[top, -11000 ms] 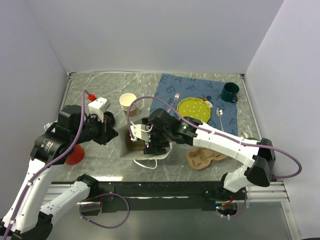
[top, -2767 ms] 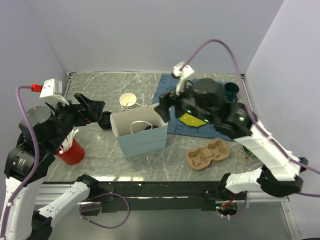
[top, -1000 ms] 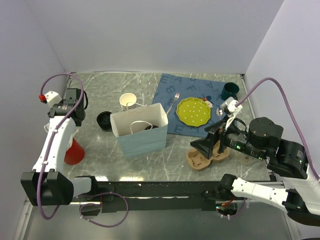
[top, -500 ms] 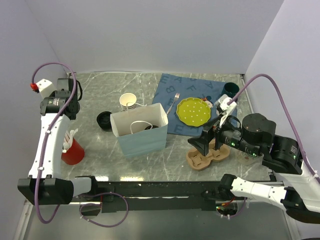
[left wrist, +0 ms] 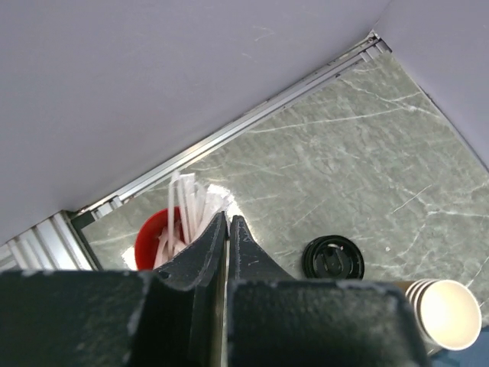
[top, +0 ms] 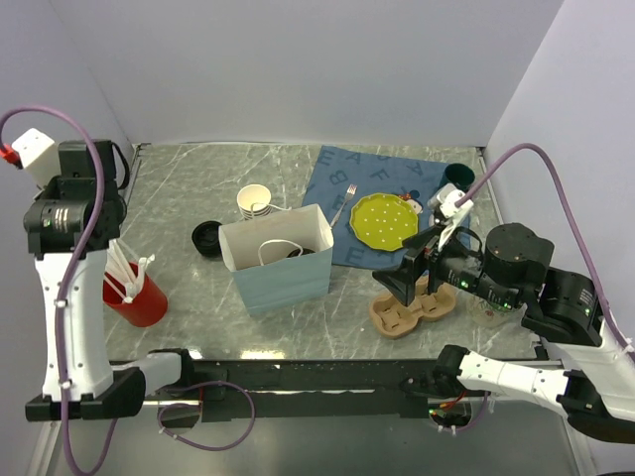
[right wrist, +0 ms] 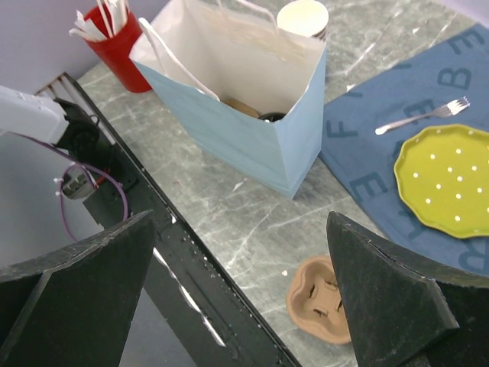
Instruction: Pack the takeout coffee
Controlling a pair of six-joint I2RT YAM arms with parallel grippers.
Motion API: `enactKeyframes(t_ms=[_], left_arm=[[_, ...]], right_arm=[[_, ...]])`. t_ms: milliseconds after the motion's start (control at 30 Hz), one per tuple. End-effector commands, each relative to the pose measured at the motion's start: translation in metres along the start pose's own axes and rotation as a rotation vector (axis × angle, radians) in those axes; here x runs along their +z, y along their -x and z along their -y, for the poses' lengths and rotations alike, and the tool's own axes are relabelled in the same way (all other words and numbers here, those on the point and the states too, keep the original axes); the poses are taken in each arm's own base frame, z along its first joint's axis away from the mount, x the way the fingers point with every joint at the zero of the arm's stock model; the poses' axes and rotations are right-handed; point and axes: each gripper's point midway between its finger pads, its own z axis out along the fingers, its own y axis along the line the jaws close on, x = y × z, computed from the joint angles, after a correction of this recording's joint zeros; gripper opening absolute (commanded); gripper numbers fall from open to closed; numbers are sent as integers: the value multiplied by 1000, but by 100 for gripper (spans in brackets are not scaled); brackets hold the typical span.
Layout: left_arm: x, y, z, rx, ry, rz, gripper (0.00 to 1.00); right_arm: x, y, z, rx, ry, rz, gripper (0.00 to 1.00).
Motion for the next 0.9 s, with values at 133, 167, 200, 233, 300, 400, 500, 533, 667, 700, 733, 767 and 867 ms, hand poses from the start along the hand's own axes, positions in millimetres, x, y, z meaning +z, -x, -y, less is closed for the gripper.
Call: enactKeyframes(t_ms=[133,167,200,233,300,400,500,533,667,700,733,767,867], left_arm=[[-34,28,-14,1,-94,51,1],[-40,35,-10,-13,-128,67,1],[-49,48,-6,-33,-181,98,1],[-59,50,7,-49,-272,88,1],[-85,71,23,-110,-438,142,1],[-129,85,55,-136,-736,167,1],[-178,91,78,-116,-1021,177,1],[-192,89,83,-106,-1097,166,1],[-236,64,100,-73,-1385,50,1],[-239,60,102,-67,-1413,33,1],[-237,53,104,-61,-1423,9,1],[-230,40,106,-62,-1419,-39,1],[-221,18,112,-59,-1431,-109,1]], right_arm=[[-10,30,-2,9,5,107,100],[-10,30,-2,10,8,107,100],[-10,31,-2,12,6,110,100],[-11,31,-2,18,3,111,100],[-11,31,2,27,-21,114,100],[-14,32,6,34,-44,119,100],[-16,35,9,14,-59,123,100],[-16,36,12,11,-72,122,100],[-20,41,17,-4,-101,128,100],[-20,42,17,-7,-105,125,100],[-21,43,18,-8,-112,128,100],[-22,44,19,-7,-115,131,100],[-24,45,19,-3,-117,138,100]])
